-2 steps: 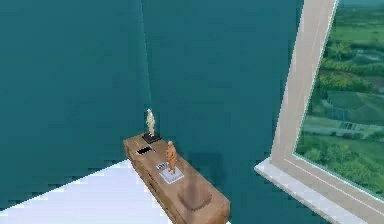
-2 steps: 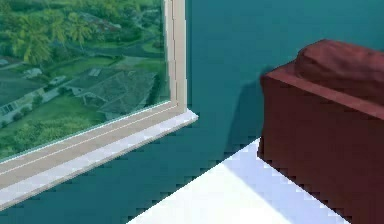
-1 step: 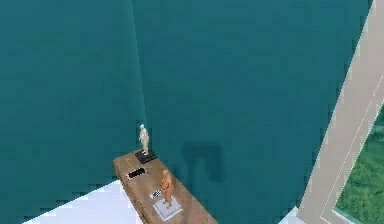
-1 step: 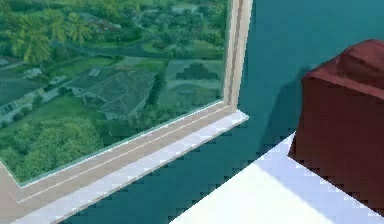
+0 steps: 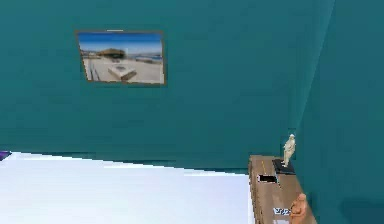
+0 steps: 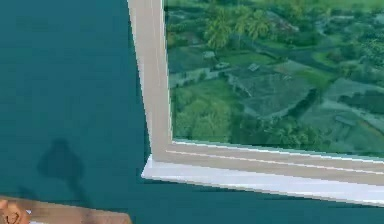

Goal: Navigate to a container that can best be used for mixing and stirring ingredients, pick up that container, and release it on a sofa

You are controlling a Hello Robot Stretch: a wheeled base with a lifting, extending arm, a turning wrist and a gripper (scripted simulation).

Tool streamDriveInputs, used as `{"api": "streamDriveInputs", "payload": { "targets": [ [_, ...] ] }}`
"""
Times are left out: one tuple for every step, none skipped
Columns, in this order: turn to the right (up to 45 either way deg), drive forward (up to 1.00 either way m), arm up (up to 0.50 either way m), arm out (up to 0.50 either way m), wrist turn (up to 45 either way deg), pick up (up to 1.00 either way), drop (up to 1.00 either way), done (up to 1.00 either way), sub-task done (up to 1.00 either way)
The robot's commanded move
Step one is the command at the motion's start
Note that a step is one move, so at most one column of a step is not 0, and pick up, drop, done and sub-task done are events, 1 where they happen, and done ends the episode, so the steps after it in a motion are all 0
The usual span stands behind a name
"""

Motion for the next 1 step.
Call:
{"api": "streamDriveInputs", "payload": {
  "targets": [
    [-39.0,0.00,0.00,0.00,0.0,0.00,0.00,0.00,0.00]
  ]
}}
